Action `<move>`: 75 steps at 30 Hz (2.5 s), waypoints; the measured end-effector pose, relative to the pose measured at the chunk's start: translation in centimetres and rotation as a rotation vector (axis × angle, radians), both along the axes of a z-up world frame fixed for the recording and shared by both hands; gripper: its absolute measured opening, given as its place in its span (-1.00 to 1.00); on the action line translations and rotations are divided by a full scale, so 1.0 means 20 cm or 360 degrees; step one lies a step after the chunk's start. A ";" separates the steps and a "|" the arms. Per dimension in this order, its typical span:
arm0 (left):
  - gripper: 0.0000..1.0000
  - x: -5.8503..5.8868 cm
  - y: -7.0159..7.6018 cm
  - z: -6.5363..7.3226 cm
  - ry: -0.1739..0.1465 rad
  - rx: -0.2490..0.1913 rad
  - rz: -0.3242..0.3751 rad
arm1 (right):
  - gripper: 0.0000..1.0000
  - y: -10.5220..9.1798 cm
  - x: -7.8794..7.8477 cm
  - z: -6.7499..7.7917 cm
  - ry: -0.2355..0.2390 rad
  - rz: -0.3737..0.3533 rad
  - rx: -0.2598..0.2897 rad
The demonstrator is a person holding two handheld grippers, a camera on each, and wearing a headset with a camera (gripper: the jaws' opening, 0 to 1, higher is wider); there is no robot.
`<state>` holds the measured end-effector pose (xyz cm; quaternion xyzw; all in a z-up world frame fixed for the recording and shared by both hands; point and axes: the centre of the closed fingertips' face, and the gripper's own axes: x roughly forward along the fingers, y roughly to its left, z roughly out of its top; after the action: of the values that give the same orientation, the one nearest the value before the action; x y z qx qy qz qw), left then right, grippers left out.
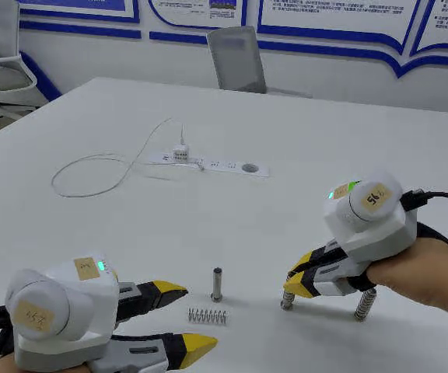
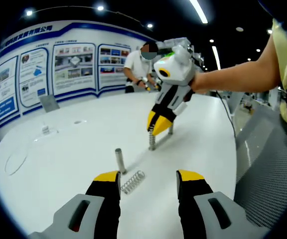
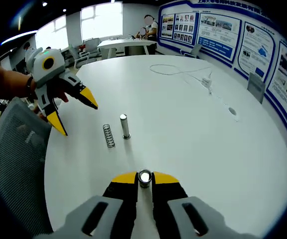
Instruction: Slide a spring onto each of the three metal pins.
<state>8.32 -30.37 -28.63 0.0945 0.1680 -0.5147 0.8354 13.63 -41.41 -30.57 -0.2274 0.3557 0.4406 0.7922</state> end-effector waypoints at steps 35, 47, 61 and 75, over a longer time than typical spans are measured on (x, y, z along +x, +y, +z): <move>-0.08 -0.01 0.00 0.00 -0.0002 0.0009 0.0004 | -0.66 -0.04 -0.06 -0.09 0.0035 -0.0048 -0.0019; -0.08 0.01 0.01 0.01 -0.0010 0.0006 0.0017 | -0.64 -0.05 -0.15 -0.09 0.0028 -0.0046 -0.0023; -0.08 0.01 0.02 0.00 -0.0012 0.0016 0.0024 | -0.65 0.16 -0.26 -0.07 0.0031 0.0107 0.0025; -0.08 0.00 0.04 -0.01 -0.0010 0.0038 0.0028 | -0.66 0.38 -0.17 -0.09 -0.0026 0.0250 0.0035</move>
<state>8.38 -29.58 -28.79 0.1047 0.1722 -0.5050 0.8393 10.16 -33.83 -32.32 -0.2494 0.3255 0.5036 0.7604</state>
